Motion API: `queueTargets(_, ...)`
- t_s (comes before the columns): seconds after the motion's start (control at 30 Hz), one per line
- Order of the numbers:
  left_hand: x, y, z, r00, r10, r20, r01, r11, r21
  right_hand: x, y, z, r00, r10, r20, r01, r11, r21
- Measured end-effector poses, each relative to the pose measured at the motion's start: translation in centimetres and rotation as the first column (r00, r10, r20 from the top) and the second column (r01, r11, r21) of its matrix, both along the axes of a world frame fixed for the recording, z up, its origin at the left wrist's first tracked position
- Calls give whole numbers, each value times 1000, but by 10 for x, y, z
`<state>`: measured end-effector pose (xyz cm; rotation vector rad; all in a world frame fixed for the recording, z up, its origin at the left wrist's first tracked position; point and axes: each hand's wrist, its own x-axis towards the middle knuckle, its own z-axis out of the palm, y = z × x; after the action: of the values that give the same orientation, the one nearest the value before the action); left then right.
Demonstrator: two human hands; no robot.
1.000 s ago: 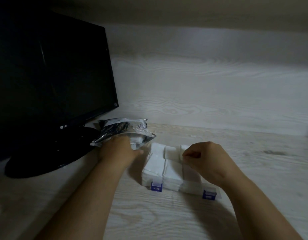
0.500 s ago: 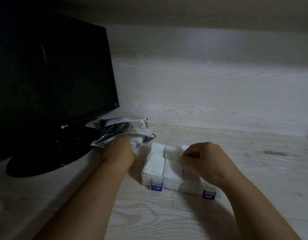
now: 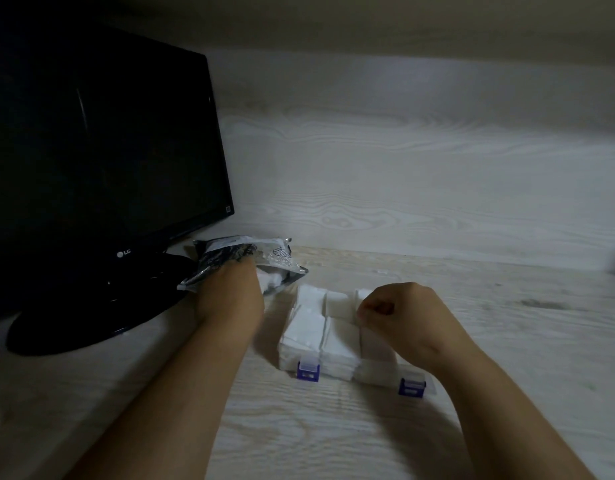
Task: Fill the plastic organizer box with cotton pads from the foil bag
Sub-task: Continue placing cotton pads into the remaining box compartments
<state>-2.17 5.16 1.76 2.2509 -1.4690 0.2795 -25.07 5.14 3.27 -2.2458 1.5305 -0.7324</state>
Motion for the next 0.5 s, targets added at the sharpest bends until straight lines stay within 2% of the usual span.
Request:
queueTargets(0.1,2,-2,-4,997,-62,-40,55,986,-160,0,-1,-1,1000,2,-4,-2,1000,-6)
queueTargets(0.27,0,-7,-6,931,-296,-215,173,874,-454,-1,-3,-2,998,-9,62,11,999,-33)
queueTargets(0.37,-14,-3,0,807,-444,-390,182,814,-551,-3,-4,-1,990,-18,143,26,998,-53)
queueTargets(0.5,-29,-2,3,692,-546,-473,230,787,-572,-3,-6,0,983,-23,181,32,998,-45)
